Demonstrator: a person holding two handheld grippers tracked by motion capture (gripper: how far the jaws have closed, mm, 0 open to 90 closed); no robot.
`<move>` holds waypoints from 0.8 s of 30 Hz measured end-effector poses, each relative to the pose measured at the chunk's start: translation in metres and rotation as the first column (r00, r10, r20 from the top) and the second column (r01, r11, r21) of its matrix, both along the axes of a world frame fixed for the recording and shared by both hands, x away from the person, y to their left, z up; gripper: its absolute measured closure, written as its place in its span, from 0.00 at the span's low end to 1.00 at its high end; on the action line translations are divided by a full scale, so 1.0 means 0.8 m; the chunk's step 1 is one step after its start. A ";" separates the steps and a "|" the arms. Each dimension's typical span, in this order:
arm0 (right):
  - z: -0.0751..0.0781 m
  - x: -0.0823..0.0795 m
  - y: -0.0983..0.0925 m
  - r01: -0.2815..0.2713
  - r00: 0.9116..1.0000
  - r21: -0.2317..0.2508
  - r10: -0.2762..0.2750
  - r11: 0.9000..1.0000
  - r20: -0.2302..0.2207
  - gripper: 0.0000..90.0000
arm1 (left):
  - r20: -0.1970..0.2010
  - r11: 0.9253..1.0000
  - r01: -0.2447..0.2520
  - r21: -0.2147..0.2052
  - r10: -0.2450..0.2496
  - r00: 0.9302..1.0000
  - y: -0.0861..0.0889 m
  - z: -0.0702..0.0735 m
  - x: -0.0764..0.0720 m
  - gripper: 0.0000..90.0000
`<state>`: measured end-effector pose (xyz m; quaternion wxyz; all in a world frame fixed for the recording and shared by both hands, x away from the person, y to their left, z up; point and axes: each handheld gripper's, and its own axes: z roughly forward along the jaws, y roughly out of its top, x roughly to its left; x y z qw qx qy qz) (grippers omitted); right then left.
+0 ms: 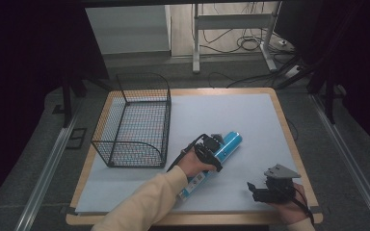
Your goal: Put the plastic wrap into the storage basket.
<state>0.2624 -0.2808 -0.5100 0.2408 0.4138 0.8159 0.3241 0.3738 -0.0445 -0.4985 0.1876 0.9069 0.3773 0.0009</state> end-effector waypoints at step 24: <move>0.001 0.000 -0.001 0.005 1.000 0.003 -0.005 1.000 0.005 0.10 | 0.008 0.998 0.065 0.020 -0.066 0.998 0.016 0.047 -0.002 0.35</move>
